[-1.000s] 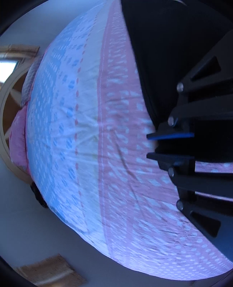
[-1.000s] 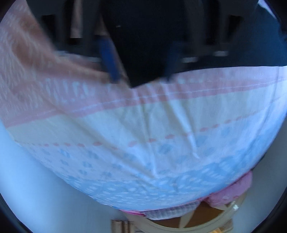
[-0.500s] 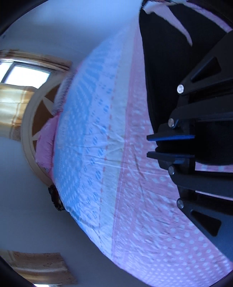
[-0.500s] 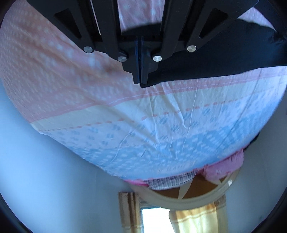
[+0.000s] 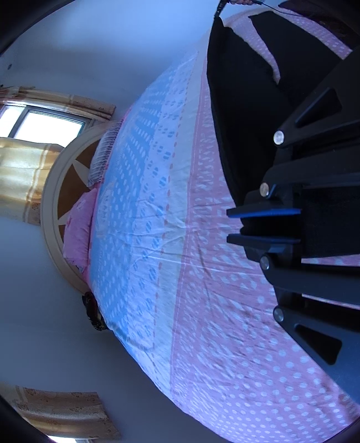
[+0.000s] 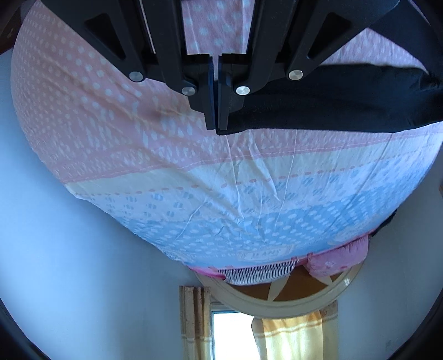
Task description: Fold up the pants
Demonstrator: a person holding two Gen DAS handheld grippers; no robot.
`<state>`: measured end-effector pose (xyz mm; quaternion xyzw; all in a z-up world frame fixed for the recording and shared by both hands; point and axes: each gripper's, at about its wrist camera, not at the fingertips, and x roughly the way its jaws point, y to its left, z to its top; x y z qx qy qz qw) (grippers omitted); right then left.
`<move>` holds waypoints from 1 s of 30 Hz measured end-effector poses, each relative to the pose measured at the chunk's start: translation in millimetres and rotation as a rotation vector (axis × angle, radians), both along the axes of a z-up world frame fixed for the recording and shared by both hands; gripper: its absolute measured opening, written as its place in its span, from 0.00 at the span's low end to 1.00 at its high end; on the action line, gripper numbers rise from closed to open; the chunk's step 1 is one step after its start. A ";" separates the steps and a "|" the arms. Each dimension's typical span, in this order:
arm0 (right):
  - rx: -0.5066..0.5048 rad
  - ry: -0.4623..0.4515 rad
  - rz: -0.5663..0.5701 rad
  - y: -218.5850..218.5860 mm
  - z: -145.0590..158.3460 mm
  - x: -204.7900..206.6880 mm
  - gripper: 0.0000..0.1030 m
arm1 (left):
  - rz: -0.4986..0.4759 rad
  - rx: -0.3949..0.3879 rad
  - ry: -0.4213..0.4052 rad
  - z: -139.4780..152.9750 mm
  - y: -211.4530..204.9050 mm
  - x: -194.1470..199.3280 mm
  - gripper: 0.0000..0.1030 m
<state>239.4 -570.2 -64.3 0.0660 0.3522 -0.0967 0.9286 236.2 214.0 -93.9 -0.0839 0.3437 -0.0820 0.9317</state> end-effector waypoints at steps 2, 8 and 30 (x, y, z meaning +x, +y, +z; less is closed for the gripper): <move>0.009 -0.015 -0.017 -6.2 0.0 -15.9 0.01 | -0.005 -0.019 -0.014 0.8 4.4 -12.4 0.12; 0.063 -0.019 -0.078 -27.0 -16.4 -75.4 0.01 | -0.016 -0.075 -0.037 -6.0 13.5 -50.4 0.12; -0.235 -0.011 0.204 127.3 0.8 -166.0 0.49 | -0.057 -0.064 -0.053 -53.8 10.5 -100.9 0.12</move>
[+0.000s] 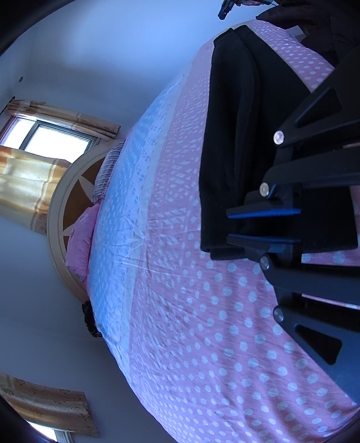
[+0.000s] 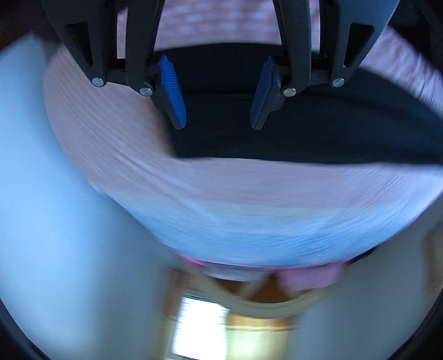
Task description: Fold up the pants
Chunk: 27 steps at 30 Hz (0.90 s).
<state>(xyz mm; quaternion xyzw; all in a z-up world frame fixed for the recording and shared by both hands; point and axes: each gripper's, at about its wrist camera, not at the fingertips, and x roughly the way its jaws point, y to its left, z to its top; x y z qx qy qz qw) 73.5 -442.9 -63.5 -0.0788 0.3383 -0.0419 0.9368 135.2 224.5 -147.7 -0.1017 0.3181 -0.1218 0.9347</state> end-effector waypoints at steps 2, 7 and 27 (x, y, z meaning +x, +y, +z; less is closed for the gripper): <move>-0.046 0.046 0.165 55.7 -9.9 4.8 0.49 | -0.004 0.012 -0.003 0.6 -0.9 -1.4 0.12; -0.151 0.161 0.418 159.4 -53.0 21.0 0.49 | -0.009 0.023 -0.007 1.1 -1.2 -3.3 0.12; -0.222 0.106 0.506 197.4 -58.2 13.0 0.02 | -0.074 -0.011 -0.045 12.2 7.5 -34.6 0.12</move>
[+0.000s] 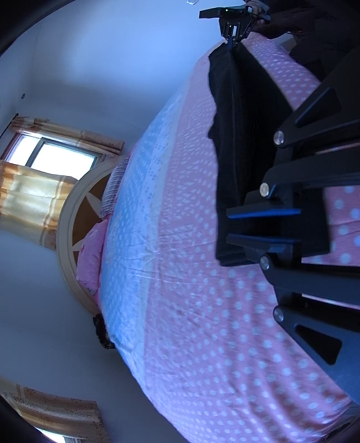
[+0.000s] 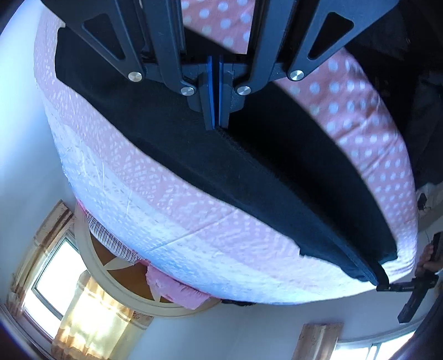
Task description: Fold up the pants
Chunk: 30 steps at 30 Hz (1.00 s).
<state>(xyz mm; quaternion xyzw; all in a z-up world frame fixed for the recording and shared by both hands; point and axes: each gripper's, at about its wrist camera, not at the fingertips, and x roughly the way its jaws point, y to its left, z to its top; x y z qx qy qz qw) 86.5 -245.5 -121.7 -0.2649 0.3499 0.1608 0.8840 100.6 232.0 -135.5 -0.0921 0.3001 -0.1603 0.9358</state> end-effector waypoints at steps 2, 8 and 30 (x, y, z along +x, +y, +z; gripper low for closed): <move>-0.009 0.024 0.001 1.6 -14.6 -1.6 0.02 | -0.004 0.011 0.025 -11.3 -1.9 -2.6 0.12; -0.020 0.039 -0.005 1.0 -33.5 -4.7 0.02 | -0.004 -0.003 0.063 -28.0 -0.8 -6.3 0.13; 0.058 0.084 0.034 -10.3 -8.2 -31.1 0.50 | 0.028 0.008 0.047 -4.7 11.6 2.1 0.53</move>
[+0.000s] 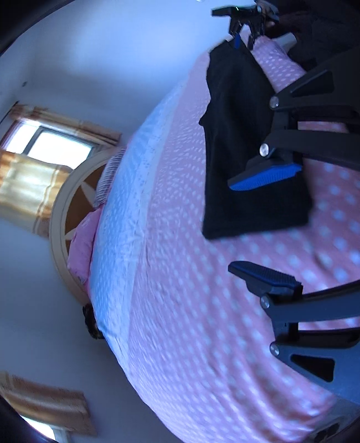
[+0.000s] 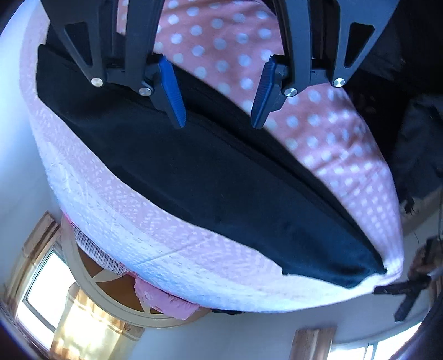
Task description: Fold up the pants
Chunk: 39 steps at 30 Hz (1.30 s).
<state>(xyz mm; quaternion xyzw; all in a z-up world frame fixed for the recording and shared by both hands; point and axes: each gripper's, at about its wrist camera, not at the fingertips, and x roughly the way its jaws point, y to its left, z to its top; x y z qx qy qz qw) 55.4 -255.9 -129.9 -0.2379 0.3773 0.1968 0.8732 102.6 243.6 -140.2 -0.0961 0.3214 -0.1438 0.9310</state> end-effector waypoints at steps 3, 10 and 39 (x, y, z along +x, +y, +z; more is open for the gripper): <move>0.048 -0.004 0.033 20.4 7.0 1.9 0.50 | -0.012 0.062 0.034 -5.7 -24.6 25.1 0.53; 0.124 0.001 0.165 91.2 8.2 6.0 0.50 | 0.105 0.156 0.157 -25.6 -26.2 70.3 0.51; 0.427 0.183 0.237 169.1 17.4 65.2 0.50 | 0.076 0.164 -0.010 3.4 -45.7 -3.2 0.63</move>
